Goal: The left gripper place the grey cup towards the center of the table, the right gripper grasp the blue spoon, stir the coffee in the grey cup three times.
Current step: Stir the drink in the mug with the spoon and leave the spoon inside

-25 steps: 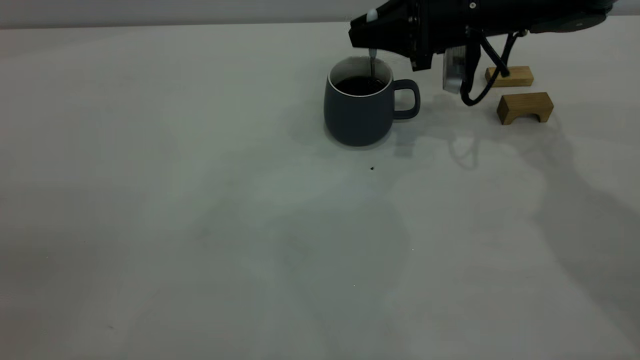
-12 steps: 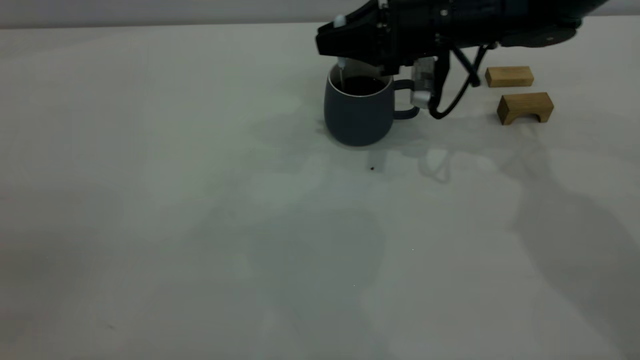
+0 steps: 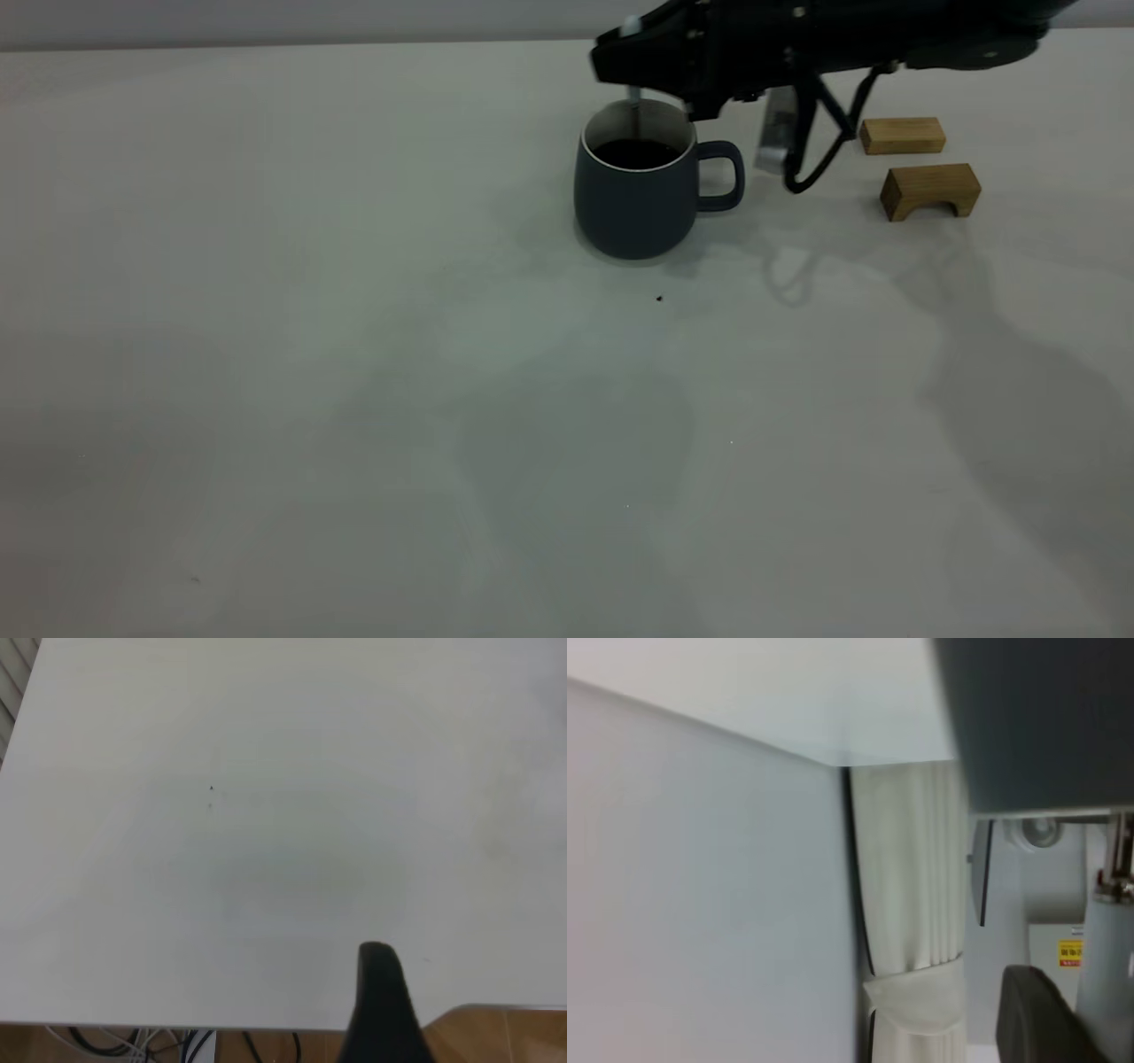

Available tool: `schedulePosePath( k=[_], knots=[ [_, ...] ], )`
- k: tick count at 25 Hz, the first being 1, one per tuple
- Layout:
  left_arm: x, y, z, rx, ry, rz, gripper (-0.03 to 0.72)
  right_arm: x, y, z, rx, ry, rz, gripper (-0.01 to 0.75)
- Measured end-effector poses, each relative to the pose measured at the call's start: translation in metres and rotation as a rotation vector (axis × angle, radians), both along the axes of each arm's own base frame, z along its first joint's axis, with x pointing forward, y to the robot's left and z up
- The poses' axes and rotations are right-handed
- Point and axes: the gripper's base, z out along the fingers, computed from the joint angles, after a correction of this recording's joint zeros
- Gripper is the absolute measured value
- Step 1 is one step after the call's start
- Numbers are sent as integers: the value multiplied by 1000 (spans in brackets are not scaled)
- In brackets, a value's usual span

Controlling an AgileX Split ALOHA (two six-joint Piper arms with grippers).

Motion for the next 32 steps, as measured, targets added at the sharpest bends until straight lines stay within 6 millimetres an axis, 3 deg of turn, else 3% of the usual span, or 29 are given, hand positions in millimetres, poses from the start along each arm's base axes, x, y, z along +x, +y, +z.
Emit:
schedulePosePath(
  k=[6,13,23,25,32],
  knots=[
    [0,0,0,0,0,0,585,-4,-16,1,-10,-59,101,106],
    [0,0,0,0,0,0,585,-15,-13,0,-23,-66,236,106],
    [0,0,0,0,0,0,585,-19,-13,-1,-31,-67,275,119],
    [0,0,0,-1,0,-1,585,-19,-13,-2,-40,-67,281,157],
    [0,0,0,-1,0,-1,585,-20,-13,-3,-57,-74,299,460]
  ],
)
